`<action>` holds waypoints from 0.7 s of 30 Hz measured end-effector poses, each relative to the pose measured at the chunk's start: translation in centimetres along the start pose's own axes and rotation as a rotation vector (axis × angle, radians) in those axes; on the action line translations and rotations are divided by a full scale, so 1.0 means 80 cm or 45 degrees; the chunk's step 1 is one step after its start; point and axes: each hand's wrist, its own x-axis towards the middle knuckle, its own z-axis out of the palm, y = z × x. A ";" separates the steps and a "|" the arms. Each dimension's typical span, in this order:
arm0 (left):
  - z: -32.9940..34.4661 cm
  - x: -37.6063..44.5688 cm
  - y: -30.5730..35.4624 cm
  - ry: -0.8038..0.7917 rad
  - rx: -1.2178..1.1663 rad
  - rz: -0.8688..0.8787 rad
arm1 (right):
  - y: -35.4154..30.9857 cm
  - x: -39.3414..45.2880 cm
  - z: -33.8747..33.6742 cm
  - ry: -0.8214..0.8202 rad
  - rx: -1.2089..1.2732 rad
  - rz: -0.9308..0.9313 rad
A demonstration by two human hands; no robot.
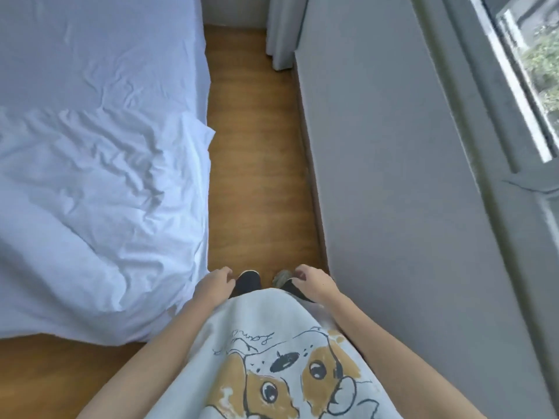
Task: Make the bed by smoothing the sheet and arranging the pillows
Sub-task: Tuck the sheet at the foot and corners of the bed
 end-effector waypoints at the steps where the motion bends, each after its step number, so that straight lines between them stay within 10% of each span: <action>1: -0.003 0.004 0.014 0.036 -0.045 -0.034 | 0.005 0.011 -0.020 -0.013 -0.034 -0.025; 21: -0.067 0.015 -0.059 0.336 -0.610 -0.565 | -0.178 0.157 -0.093 -0.277 -0.626 -0.460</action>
